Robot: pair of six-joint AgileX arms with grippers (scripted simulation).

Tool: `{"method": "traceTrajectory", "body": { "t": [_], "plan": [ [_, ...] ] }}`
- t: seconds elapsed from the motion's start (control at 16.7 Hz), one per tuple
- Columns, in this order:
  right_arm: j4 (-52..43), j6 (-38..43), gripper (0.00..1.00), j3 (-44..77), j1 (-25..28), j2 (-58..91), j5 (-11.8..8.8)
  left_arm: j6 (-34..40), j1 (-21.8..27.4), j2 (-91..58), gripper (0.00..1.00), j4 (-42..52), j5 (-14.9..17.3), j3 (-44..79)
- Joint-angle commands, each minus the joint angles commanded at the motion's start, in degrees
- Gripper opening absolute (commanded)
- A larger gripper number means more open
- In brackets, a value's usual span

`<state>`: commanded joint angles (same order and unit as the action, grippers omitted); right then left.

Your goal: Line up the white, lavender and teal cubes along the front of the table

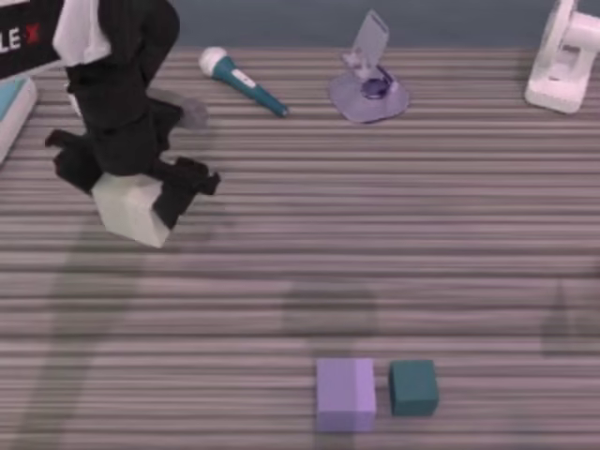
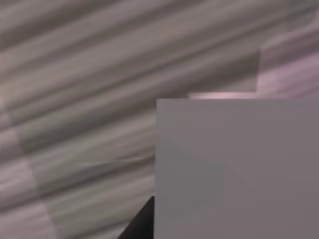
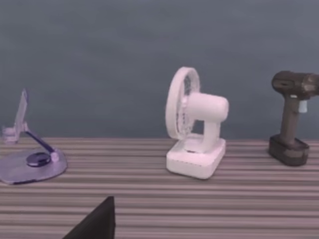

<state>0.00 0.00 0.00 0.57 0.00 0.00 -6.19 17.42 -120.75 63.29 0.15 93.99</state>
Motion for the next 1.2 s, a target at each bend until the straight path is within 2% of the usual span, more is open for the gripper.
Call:
{"method": "traceTrajectory", "body": {
  "t": [0.42,0.6,0.78,1.2],
  "plan": [
    [0.00,0.00,1.00,0.00,0.00,0.00,0.00,34.25,17.20,13.98,0.00,-3.29,0.00,-19.00],
    [0.00,0.00,1.00,0.00,0.00,0.00,0.00,44.68,23.05,19.61,0.00,-5.04,-0.17,-25.54],
    [0.00,0.00,1.00,0.00,0.00,0.00,0.00,49.61,26.24,23.08,0.00,-6.26,-0.38,-29.15],
    [0.00,0.00,1.00,0.00,0.00,0.00,0.00,49.73,26.34,22.78,0.00,-7.23,-0.42,-29.93]
  ]
}}
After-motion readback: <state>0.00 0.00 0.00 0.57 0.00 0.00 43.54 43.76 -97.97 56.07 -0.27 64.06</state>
